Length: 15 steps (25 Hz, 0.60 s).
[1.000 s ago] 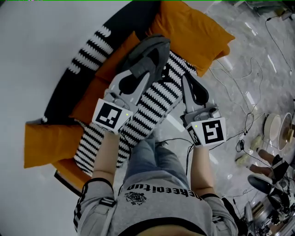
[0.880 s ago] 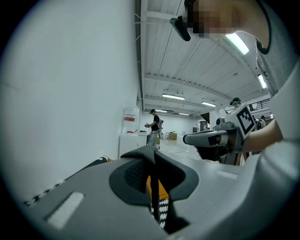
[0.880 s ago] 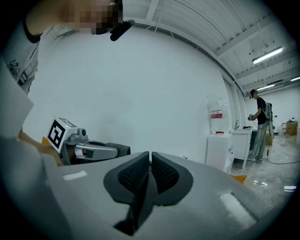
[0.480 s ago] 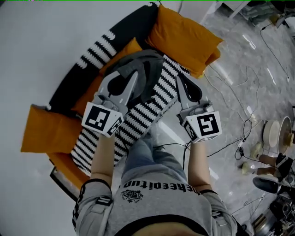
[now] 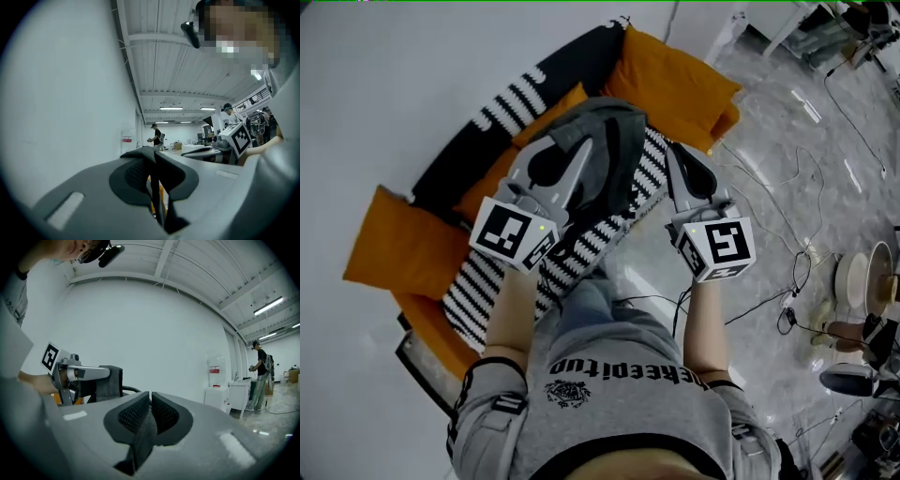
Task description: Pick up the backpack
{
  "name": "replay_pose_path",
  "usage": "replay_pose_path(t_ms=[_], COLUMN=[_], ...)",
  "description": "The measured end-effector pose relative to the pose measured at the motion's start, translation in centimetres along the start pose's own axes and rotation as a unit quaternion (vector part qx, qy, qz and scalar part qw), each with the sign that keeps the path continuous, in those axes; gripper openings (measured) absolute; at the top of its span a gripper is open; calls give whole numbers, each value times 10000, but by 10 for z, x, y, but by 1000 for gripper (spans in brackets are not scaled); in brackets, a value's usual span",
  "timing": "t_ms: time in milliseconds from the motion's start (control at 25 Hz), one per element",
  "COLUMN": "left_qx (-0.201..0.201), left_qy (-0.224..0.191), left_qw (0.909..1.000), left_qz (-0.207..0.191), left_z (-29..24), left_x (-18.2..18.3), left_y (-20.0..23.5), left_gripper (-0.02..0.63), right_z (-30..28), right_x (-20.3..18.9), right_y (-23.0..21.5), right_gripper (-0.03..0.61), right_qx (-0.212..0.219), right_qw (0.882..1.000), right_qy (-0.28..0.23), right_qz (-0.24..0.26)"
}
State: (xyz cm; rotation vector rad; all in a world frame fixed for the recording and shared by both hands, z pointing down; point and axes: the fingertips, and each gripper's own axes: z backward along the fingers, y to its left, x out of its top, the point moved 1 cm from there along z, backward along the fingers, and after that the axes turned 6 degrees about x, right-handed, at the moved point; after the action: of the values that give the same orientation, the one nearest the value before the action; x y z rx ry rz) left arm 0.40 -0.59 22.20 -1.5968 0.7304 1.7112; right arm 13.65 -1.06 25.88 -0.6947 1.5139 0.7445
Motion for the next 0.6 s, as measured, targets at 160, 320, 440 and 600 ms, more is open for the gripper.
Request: replay_pose_path(t_ms=[160,320,440,600], left_qx=[-44,5,78,181], left_qy=[-108,-157,-193,-255], left_qw=[9999,9999,9998,9994], left_qz=[-63,-32,-36,-120], left_z=[9,20,32,36], left_x=[16,26,34,37], left_y=[-22,-38,-54,-70], left_gripper=[48,49,48,49], right_z=[23,43,64,82], right_x=[16,25,29,32], right_y=[3,7,13,13], right_gripper=[14,14,14,12], right_qx=[-104,-167,-168,-150], right_qw=[9998,9996,9995,9992], right_qy=[-112,-177,-240,-303], right_qz=[90,105,124,194])
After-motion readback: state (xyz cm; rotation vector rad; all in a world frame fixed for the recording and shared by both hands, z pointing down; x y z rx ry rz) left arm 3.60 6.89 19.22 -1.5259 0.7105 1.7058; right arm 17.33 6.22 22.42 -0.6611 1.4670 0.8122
